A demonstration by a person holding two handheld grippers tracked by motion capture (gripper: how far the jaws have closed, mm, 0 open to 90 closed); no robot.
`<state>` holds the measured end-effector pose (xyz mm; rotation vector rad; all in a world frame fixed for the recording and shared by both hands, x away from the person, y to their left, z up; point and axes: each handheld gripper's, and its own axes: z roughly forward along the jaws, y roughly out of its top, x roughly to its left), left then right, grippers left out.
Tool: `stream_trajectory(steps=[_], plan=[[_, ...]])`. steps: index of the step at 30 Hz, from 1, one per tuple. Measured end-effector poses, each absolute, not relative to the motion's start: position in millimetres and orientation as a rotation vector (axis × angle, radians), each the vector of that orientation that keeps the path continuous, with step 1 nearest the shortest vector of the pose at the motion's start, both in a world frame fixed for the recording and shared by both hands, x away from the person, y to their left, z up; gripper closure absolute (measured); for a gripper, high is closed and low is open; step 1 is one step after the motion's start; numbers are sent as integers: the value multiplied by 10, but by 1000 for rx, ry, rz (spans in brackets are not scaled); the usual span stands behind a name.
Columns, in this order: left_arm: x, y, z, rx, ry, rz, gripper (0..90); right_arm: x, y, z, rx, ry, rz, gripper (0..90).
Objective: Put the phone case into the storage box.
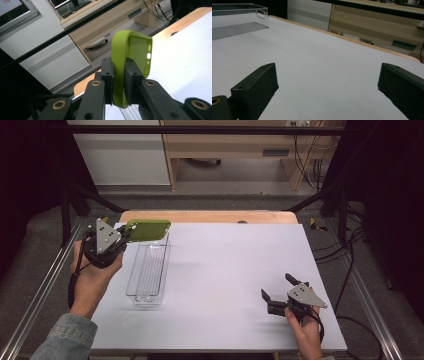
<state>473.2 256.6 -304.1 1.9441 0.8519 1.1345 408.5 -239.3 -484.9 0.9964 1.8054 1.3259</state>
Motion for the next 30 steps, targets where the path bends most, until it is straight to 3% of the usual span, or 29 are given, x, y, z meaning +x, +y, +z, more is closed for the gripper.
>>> stream_trajectory(steps=[30], plan=[[4769,2589,-3164,2106,799,1177,793,4078,-2368,-4853,982,1804,1334,30]])
